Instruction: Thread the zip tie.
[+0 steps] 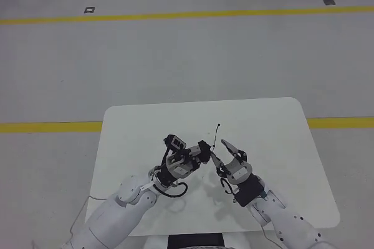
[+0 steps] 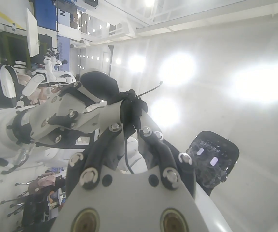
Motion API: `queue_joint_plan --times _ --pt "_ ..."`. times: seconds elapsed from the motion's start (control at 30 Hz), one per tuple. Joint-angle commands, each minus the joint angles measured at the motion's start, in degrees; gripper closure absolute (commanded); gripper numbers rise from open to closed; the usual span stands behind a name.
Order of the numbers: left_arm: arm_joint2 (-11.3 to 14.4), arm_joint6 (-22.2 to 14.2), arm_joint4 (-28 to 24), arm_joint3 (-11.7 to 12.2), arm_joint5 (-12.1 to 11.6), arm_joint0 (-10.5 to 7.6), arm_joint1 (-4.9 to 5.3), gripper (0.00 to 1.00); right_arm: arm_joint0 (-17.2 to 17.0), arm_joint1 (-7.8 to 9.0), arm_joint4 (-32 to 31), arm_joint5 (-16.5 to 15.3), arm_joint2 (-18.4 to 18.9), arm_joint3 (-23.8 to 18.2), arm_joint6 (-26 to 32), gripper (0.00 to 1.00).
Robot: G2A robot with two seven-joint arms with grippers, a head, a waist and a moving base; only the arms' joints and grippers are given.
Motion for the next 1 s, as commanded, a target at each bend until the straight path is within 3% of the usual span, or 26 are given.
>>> queue_joint_plan --times 0.0,0.3,0.63,0.97 --pt "0.0 0.0 0.0 0.0 0.0 0.0 0.0 1.0 -0.07 -0.14 -0.25 -0.03 0.11 0.06 -0.08 0.73" --pt "0.0 0.0 0.0 0.0 0.0 0.0 0.0 1.0 -0.6 -0.72 -1.0 -0.35 0.85 0.19 0.11 0.78" --pt "0.0 0.0 0.0 0.0 0.0 0.0 0.0 1.0 -1.37 -1.36 -2.05 -0.69 1.17 0.03 0.07 0.73" --pt "0.0 0.0 0.0 0.0 0.0 0.0 0.0 1.0 -1.74 -1.94 -2.52 -0.78 1.27 -0.02 -0.13 0.75"
